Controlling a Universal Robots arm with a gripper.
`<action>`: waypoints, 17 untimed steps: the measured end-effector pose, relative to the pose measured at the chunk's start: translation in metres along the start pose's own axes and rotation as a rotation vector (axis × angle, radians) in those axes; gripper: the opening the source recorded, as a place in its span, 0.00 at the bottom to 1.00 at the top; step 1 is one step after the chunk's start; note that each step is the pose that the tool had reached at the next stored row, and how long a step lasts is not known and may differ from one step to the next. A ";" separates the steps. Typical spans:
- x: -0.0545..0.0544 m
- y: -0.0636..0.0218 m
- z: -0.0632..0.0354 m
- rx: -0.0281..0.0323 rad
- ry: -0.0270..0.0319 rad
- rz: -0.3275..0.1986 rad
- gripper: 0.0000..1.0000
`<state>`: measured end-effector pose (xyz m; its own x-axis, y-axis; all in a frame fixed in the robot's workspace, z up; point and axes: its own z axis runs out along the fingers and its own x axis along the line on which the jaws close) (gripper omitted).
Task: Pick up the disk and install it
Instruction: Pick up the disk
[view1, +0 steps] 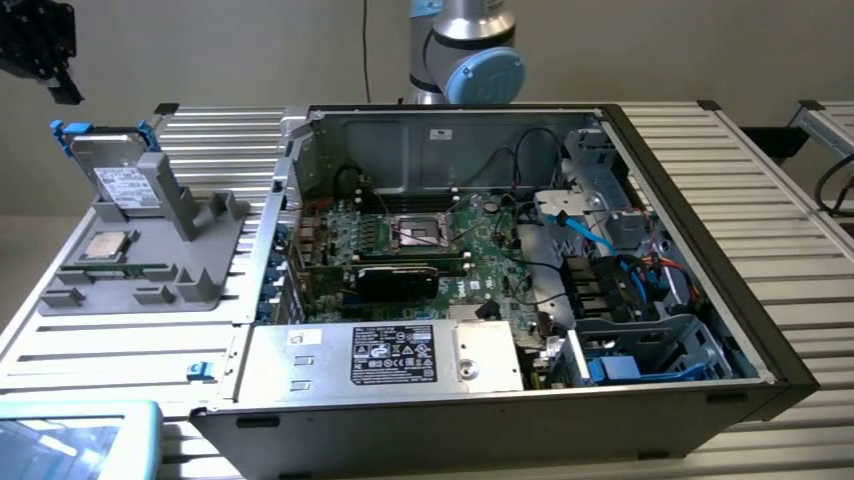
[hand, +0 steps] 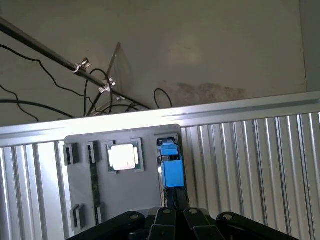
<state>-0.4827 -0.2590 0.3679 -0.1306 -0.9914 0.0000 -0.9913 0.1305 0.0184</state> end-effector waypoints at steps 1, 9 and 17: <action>0.000 0.0001 0.0000 0.0000 0.0000 0.000 0.11; 0.000 0.0007 0.0004 0.0000 0.0000 -0.001 0.31; 0.000 0.0033 0.0054 0.0001 0.0007 -0.015 0.60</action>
<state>-0.4861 -0.2589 0.3626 -0.1160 -0.9932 0.0004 -0.9931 0.1160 0.0183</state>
